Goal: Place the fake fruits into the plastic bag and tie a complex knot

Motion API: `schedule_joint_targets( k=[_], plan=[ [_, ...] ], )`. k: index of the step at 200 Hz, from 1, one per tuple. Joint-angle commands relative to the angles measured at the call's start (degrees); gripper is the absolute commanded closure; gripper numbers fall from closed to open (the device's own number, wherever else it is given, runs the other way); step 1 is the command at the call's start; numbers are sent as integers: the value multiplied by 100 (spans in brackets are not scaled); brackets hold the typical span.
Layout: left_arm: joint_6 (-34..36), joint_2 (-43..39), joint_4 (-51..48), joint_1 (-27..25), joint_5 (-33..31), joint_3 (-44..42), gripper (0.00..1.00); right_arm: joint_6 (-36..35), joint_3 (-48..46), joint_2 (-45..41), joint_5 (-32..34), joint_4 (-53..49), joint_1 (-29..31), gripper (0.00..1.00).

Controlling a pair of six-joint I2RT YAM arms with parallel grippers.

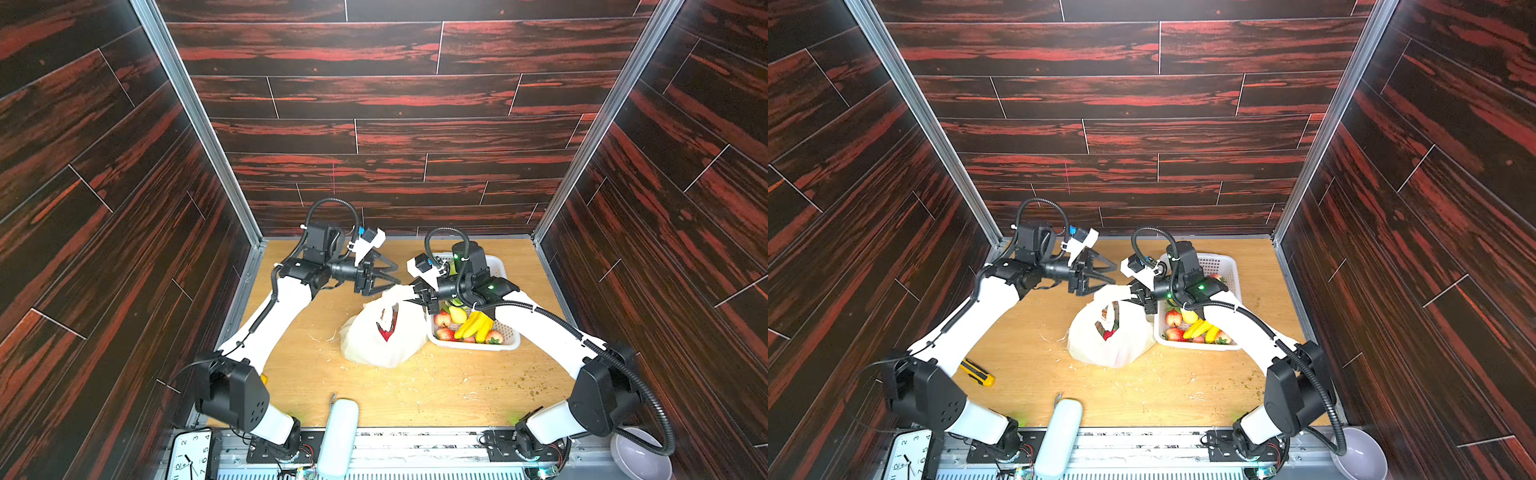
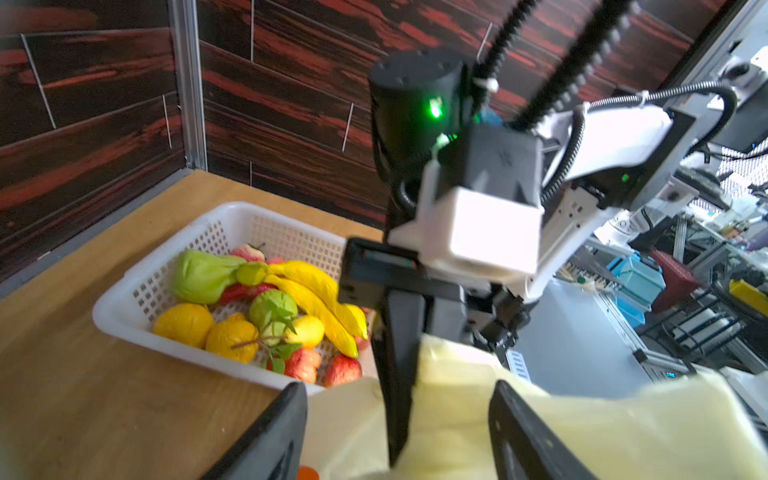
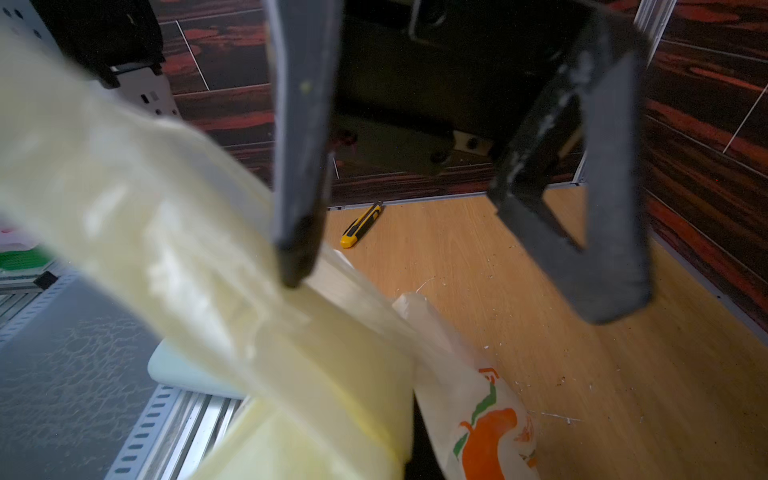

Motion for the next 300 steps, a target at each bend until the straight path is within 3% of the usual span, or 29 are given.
schedule_joint_targets(
  k=[1, 161, 235, 300],
  plan=[
    [665, -290, -568, -17, 9, -65, 28, -64, 36, -280, 18, 21, 0, 100],
    [846, -256, -1083, -304, -1642, -114, 28, -223, 228, -236, 608, -240, 8, 100],
    [917, -111, -1445, -350, -1825, -103, 42, -212, 227, -247, 742, -191, 5, 100],
    [935, -57, -1548, -350, -1932, -43, 77, -244, 172, -280, 819, -238, 3, 100]
  ],
)
